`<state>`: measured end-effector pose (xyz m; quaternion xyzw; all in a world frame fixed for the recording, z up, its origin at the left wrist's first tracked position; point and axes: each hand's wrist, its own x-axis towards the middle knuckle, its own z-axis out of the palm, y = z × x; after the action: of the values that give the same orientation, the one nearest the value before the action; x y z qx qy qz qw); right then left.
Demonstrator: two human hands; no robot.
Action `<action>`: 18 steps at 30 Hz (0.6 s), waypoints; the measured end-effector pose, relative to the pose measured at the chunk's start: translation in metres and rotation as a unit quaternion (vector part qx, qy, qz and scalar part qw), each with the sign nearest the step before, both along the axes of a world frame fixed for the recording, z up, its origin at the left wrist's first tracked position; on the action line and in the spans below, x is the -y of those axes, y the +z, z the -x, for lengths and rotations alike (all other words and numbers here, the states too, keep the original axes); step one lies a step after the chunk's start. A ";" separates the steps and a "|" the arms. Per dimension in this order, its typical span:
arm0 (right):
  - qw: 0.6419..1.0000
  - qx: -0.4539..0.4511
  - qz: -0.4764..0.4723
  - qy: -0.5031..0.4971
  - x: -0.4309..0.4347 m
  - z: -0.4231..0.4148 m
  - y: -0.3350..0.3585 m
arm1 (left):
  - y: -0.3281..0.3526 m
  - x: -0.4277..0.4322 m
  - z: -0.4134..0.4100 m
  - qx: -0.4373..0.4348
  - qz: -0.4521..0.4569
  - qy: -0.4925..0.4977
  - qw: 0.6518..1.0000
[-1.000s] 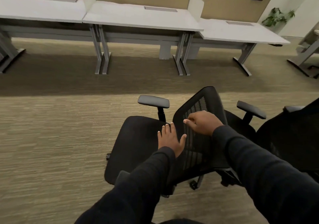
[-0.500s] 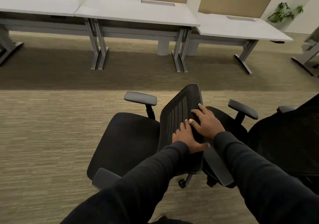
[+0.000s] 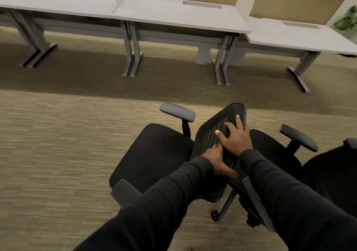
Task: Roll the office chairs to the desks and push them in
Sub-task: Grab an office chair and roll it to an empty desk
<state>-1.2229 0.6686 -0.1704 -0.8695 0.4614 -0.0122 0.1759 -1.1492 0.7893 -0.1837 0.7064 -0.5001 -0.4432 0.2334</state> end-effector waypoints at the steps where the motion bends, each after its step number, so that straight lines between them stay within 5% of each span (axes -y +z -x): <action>1: 1.000 -0.003 0.000 -0.004 -0.001 -0.012 -0.002 | -0.001 -0.005 -0.013 -0.003 0.002 -0.003 1.000; 18: 0.988 0.024 -0.006 -0.153 -0.045 -0.183 -0.005 | 0.008 -0.089 -0.243 -0.004 -0.062 -0.110 0.992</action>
<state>-1.0402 0.7134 -0.1750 -0.7874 0.5843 -0.0571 0.1878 -0.9062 0.8787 -0.1756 0.6585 -0.5451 -0.4993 0.1415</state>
